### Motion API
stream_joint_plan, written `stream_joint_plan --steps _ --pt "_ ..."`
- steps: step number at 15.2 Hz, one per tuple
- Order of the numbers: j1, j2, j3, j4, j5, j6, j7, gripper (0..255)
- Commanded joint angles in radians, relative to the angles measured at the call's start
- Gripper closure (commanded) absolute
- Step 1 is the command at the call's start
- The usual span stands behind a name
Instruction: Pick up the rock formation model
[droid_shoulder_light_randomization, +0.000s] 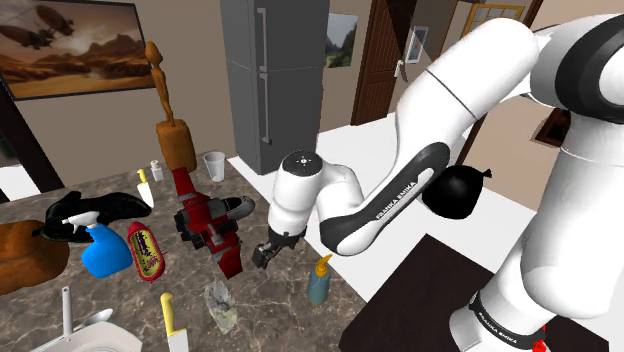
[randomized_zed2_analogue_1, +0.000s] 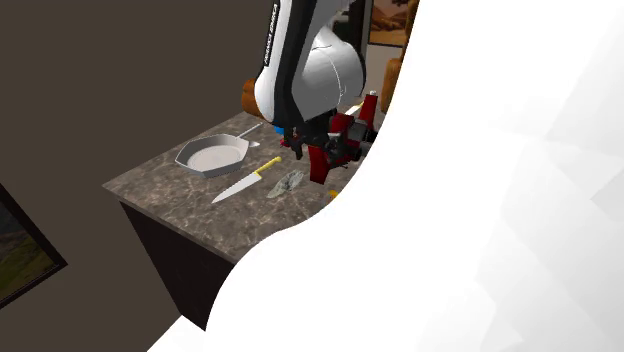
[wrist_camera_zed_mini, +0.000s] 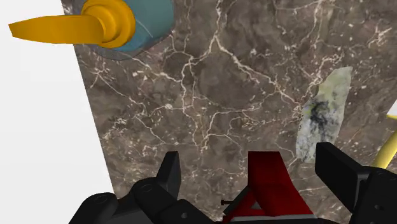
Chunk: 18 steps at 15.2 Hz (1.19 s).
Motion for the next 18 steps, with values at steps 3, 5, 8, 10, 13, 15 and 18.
stream_joint_plan --steps 3,5,8,10,13,15,18 --pt "0.103 0.163 -0.078 0.123 -0.158 0.022 0.18 0" --pt "0.154 0.24 -0.114 0.195 -0.205 0.027 0.24 0" --pt "0.222 0.353 -0.161 0.31 -0.25 0.03 0.307 0" --pt "0.262 0.427 -0.184 0.391 -0.267 0.028 0.339 0" --pt "0.313 0.54 -0.211 0.523 -0.277 0.02 0.372 0" --pt "0.343 0.617 -0.223 0.618 -0.275 0.01 0.384 0" --pt "0.357 0.656 -0.236 0.652 -0.283 0.019 0.394 0"
